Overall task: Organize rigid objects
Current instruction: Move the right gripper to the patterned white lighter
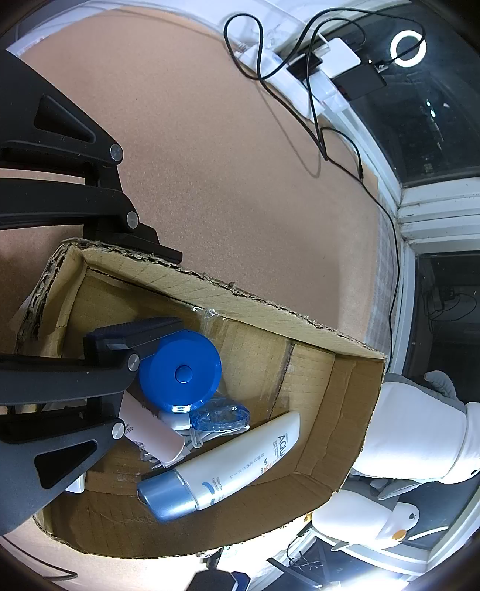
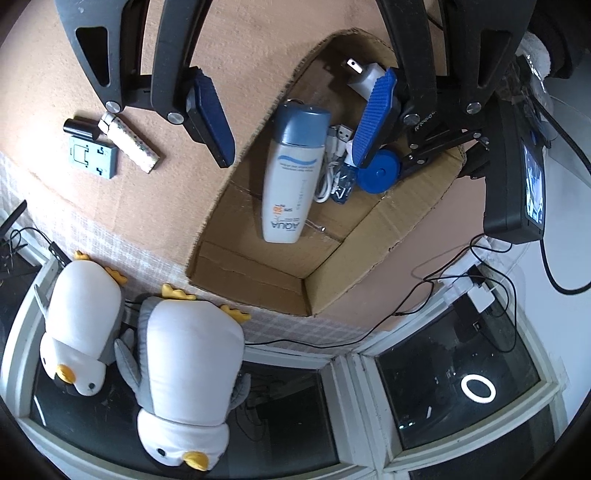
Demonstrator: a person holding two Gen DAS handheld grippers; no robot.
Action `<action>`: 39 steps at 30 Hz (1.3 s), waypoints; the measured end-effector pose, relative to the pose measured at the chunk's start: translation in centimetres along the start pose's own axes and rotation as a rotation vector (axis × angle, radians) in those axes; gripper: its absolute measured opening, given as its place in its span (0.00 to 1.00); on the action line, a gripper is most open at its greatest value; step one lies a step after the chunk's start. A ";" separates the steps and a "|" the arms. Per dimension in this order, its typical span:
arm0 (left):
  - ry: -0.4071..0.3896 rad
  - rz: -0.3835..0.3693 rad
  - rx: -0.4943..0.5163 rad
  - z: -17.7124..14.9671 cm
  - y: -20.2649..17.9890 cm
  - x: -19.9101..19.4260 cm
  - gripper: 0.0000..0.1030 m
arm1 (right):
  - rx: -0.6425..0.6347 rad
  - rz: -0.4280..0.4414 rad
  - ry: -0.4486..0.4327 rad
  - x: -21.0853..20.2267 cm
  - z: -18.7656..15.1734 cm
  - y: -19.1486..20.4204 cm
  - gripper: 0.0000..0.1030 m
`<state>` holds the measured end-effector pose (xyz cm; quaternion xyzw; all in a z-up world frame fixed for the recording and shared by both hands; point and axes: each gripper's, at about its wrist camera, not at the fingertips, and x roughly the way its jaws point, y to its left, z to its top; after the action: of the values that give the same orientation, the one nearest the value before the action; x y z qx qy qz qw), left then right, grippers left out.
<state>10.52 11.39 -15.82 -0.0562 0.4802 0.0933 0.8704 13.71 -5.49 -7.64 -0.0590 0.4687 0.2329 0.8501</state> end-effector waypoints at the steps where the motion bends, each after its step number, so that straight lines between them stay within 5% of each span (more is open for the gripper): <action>1: 0.000 0.000 0.000 0.0 0.0 0.0 0.27 | 0.006 0.008 -0.007 -0.2 -0.1 -0.3 0.60; 12: 0.000 0.000 -0.001 0.0 0.0 0.0 0.27 | 0.075 0.028 -0.063 -2.6 -1.9 -6.2 0.60; 39: 0.003 0.013 0.003 0.1 0.3 0.1 0.28 | 0.156 0.005 0.097 2.0 -5.0 -17.0 0.53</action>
<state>10.59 11.67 -15.90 -0.0520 0.4819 0.0982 0.8691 18.43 -21.40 -14.11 -0.0027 0.5260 0.1949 0.8279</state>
